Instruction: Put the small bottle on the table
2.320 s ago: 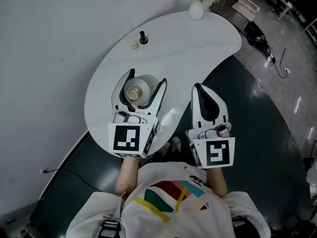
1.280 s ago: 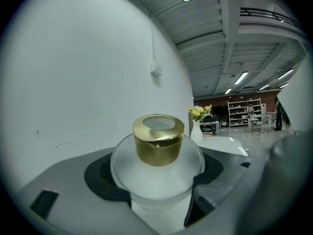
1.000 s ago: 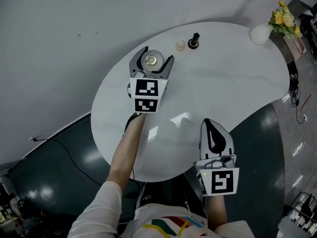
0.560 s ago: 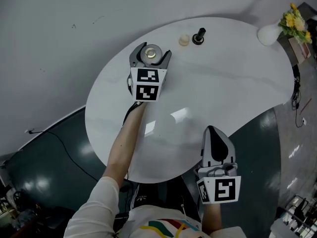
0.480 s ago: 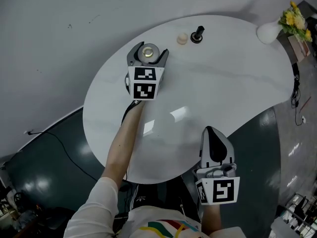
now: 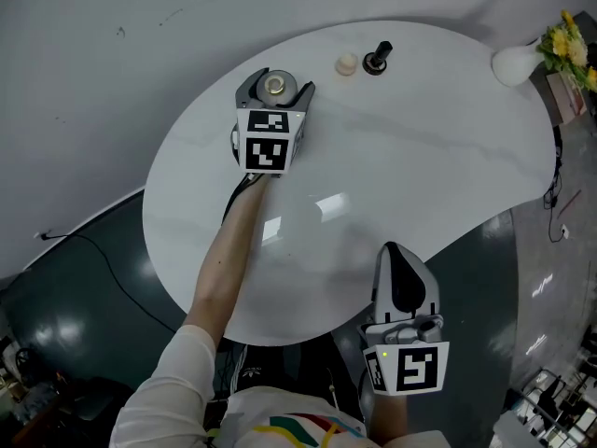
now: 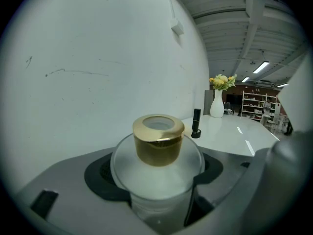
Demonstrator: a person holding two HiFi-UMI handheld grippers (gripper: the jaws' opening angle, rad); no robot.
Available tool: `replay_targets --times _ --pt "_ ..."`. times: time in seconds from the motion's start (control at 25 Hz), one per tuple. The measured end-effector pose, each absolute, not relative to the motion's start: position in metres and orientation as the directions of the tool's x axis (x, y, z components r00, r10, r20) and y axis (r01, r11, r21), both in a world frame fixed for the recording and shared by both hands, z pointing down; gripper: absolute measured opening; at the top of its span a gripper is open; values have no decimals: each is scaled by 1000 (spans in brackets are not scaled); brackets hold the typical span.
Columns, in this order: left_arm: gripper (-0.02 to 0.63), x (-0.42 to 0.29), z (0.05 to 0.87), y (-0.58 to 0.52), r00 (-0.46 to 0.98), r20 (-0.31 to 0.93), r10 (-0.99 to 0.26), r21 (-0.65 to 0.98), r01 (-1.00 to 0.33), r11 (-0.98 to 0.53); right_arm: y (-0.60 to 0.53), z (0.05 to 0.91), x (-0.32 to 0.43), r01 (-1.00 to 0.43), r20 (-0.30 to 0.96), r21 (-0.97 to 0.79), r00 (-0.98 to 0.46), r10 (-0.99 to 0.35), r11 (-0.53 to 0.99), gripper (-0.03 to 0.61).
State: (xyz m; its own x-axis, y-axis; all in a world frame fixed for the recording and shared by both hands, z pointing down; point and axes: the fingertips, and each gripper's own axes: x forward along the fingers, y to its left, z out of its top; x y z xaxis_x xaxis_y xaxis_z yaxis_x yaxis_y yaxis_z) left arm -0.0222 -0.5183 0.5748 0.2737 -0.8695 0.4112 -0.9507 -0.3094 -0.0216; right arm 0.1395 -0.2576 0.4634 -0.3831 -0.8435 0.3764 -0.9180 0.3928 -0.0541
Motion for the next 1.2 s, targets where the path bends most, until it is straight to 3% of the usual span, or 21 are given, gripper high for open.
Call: replay_targets --times 1.2 --pt "354 -23 595 -527 267 524 -809 -22 -945 -327 -247 462 123 -916 388 -44 -383 -838 398 11"
